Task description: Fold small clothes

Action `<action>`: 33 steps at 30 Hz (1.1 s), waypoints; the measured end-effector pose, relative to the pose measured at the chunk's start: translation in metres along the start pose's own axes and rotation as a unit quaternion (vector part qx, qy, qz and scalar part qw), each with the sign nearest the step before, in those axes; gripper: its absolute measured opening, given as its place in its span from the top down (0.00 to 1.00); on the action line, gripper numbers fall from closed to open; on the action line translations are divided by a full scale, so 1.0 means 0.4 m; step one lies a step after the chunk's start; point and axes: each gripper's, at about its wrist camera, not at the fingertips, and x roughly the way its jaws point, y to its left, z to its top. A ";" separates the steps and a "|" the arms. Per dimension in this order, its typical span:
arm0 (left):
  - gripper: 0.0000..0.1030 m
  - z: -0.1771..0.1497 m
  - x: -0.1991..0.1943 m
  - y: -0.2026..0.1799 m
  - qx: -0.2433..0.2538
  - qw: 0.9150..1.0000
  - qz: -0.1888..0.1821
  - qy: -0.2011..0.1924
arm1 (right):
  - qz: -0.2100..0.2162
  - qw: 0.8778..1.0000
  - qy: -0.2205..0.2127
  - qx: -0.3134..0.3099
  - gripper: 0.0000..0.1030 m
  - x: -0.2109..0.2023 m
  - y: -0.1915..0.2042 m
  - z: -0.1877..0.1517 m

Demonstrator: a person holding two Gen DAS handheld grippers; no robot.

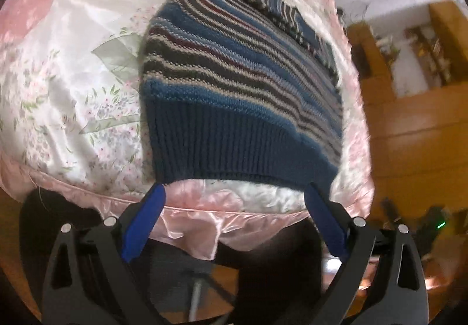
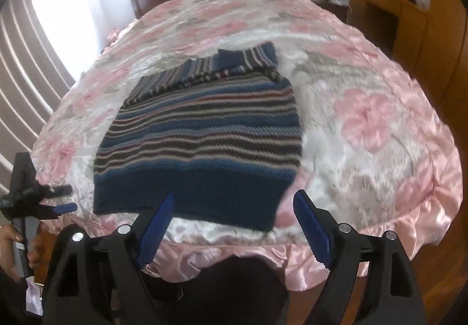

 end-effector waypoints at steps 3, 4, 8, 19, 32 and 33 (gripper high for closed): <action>0.06 0.009 -0.004 0.035 -0.036 0.999 -0.036 0.000 | 0.037 0.998 0.016 0.043 0.19 0.021 -0.046 -0.019; 0.06 0.012 -0.003 0.046 -0.047 0.998 -0.044 0.001 | 0.059 0.996 0.021 0.062 0.19 0.030 -0.064 -0.024; 0.06 0.030 -0.005 0.079 -0.071 0.996 -0.062 0.003 | 0.151 0.976 0.053 0.149 0.27 0.081 -0.125 -0.047; 0.06 0.072 0.090 0.148 -0.111 0.992 -0.050 0.038 | 0.247 0.908 0.118 0.318 0.29 0.245 -0.240 -0.083; 0.06 0.099 0.135 0.177 -0.123 0.990 -0.063 0.038 | 0.202 0.907 0.147 0.340 0.31 0.341 -0.285 -0.108; 0.06 0.101 0.137 0.177 -0.123 0.990 -0.062 0.039 | 0.201 0.906 0.151 0.341 0.31 0.348 -0.285 -0.109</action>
